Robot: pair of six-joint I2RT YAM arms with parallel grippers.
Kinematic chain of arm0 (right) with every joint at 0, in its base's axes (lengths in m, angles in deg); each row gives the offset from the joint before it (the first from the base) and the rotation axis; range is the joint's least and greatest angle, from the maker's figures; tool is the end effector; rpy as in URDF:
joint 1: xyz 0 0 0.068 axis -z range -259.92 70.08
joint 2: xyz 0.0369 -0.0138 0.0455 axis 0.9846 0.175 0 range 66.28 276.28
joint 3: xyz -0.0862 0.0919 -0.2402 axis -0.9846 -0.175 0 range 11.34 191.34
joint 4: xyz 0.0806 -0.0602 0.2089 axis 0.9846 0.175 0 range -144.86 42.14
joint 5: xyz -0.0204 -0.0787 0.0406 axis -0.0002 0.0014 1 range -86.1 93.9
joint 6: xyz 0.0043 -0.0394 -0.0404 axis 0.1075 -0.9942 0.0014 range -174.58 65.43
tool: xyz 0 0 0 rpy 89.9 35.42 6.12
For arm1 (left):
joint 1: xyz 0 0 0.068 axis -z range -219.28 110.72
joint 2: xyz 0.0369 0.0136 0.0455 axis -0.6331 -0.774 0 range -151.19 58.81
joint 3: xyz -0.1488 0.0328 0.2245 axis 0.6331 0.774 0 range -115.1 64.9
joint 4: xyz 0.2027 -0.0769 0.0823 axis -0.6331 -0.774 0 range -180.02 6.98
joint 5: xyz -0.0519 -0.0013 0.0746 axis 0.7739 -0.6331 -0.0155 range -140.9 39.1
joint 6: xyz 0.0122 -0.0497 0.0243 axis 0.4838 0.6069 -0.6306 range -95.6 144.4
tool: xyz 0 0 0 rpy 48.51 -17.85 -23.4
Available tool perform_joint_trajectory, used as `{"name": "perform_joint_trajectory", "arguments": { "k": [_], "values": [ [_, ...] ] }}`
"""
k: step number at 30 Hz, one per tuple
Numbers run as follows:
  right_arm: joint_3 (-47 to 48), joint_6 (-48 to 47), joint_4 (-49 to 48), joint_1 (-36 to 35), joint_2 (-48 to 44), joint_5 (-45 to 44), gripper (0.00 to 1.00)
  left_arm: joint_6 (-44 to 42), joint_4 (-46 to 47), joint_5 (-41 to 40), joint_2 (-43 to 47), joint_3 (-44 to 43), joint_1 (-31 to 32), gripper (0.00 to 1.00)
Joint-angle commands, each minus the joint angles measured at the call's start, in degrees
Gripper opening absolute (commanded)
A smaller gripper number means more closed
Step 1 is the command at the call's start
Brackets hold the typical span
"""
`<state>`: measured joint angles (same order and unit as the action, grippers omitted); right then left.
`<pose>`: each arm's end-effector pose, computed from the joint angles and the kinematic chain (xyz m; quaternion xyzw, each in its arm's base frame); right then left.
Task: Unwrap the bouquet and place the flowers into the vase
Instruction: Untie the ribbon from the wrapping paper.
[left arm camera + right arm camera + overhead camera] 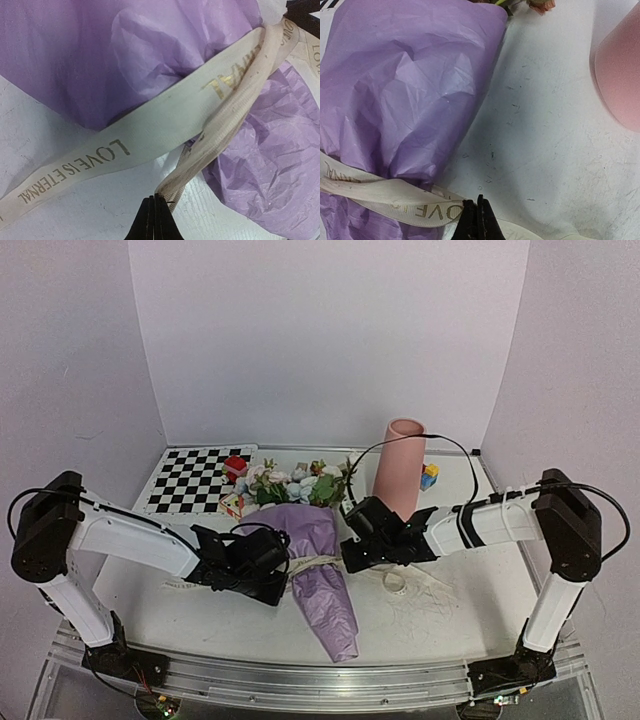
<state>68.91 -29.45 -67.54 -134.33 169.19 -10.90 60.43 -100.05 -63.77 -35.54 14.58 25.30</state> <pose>0.2209 0.2915 0.1992 -0.1601 0.8575 0.2175 0.4380 0.1321 -0.2575 0.1717 0.2101 0.9394 -0.1217 0.2421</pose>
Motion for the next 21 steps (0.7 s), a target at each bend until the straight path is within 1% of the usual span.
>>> {"name": "perform_joint_trajectory", "arguments": {
  "k": [1,7,9,10,12,15,17,19,21],
  "values": [
    [-1.1,0.1,2.9,0.7,0.6,-1.8,0.0,1.6,-1.9,-1.3,2.3,1.7,0.4,0.03],
    [-1.5,0.1,2.9,0.7,1.7,-0.8,0.0,2.1,-1.9,-1.7,1.0,1.1,1.3,0.06],
    [-1.7,-0.2,2.9,0.6,1.1,-0.6,0.0,2.2,-1.9,-1.9,0.8,0.6,1.5,0.1],
    [-2.0,-0.5,2.9,0.7,0.4,-0.5,0.02,2.2,-2.0,-1.8,1.3,0.2,1.6,0.14],
    [-2.7,-0.9,2.9,0.6,-1.1,-0.2,0.1,2.2,-2.1,-2.0,2.6,-0.1,1.8,0.23],
    [-4.0,-2.2,2.1,0.6,-3.7,1.0,0.16,1.8,-2.0,-2.6,6.0,-0.5,1.9,0.36],
    [-4.6,-3.1,1.1,0.6,-5.0,2.5,0.18,1.1,-2.0,-3.2,8.0,-1.0,1.9,0.4],
    [-4.9,-3.8,0.1,0.6,-6.0,4.5,0.23,-0.2,-2.0,-3.5,8.9,-1.8,2.0,0.44],
    [-4.9,-4.2,-0.9,0.7,-6.5,6.7,0.26,-1.8,-2.0,-3.9,8.9,-2.9,2.0,0.45]
  ]
}}
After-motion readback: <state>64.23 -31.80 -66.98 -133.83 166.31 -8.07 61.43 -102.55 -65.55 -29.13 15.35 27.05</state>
